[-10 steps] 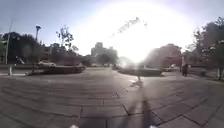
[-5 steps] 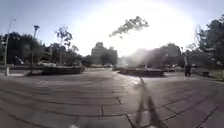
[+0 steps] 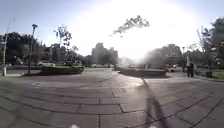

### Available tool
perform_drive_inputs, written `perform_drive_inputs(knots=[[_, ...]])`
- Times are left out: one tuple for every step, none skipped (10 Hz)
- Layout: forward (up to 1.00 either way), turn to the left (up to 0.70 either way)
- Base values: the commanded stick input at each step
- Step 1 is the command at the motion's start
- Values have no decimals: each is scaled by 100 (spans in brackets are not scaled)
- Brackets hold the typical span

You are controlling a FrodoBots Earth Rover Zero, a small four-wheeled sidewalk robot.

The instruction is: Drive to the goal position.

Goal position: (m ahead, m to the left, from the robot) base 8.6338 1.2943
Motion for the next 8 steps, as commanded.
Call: perform_drive_inputs(knots=[[63, 5], [63, 1], [63, 0], [63, 0], [63, 0], [63, 0], [63, 0], [63, 0]])
